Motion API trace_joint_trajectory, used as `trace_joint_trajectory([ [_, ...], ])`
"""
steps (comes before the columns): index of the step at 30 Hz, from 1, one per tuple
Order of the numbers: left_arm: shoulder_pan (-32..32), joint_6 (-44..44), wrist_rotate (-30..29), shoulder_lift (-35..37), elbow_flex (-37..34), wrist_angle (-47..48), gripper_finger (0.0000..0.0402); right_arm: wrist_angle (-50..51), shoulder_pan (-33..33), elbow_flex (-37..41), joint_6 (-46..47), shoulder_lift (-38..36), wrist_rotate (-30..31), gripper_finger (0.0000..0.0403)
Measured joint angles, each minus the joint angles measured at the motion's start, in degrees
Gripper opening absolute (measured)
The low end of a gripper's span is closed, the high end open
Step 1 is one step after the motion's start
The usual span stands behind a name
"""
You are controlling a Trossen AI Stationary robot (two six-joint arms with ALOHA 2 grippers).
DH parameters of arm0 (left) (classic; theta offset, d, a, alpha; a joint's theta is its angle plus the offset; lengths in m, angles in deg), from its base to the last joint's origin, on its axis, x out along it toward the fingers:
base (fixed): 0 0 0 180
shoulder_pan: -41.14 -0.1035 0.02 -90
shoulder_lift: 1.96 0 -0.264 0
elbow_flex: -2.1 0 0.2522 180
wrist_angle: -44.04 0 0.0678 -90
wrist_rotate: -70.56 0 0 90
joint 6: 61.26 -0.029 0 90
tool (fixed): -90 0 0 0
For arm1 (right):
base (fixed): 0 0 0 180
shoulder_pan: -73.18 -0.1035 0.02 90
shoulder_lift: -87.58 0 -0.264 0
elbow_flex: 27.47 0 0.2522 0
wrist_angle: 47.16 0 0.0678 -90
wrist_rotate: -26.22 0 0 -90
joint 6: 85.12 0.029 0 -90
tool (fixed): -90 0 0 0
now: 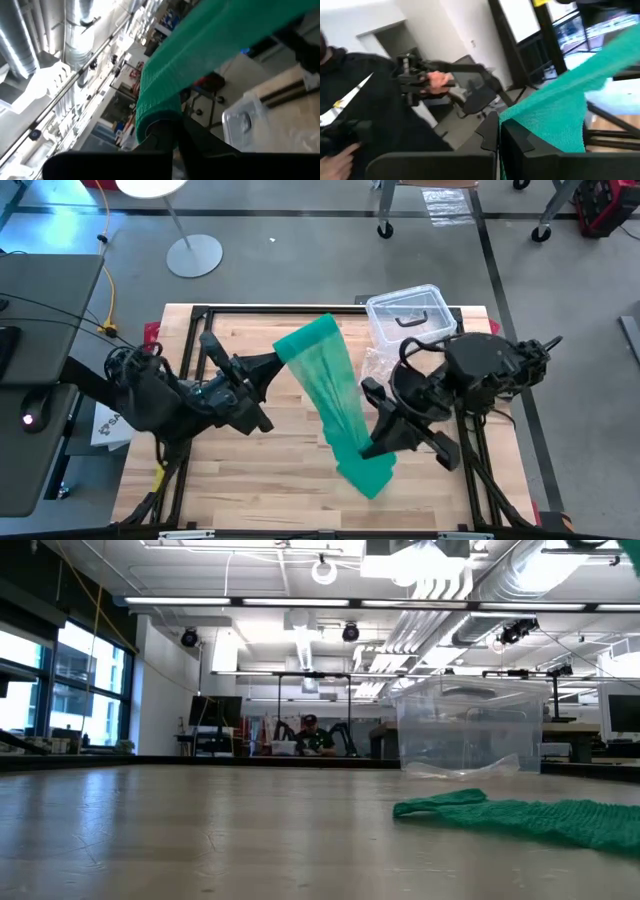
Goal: Roll bandage
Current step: Roll the green bandage
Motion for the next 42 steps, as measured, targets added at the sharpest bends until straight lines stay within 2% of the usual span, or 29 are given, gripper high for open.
trace_joint_trajectory([
  [4,1.0,-4.2,2.2,0.0,0.0,-7.3,0.0003,0.8,2.0,0.0,-0.9,-0.1,0.6,0.0000],
  [11,2.9,-4.5,6.4,0.0,0.0,-14.8,0.0003,3.9,5.7,-0.5,-2.6,-0.2,3.2,0.0007],
  [18,5.2,1.2,7.9,0.1,0.0,-16.5,0.0003,5.9,8.9,-0.5,-3.9,-0.5,3.2,0.0070],
  [24,6.8,10.8,9.1,-0.1,0.0,-12.7,0.0003,7.7,10.8,-0.5,-6.2,-0.8,3.3,0.0134],
  [28,7.8,15.0,9.1,-0.1,0.0,-11.9,0.0003,12.0,12.1,-0.5,-7.7,-2.7,4.1,0.0160],
  [34,8.2,17.4,7.1,-0.1,0.0,-8.8,0.0003,16.0,11.7,-0.5,-10.2,-6.2,11.3,0.0162],
  [42,4.3,27.1,3.0,-0.2,0.0,5.9,0.0003,4.9,4.5,-0.5,-17.8,-5.9,16.6,0.0156],
])
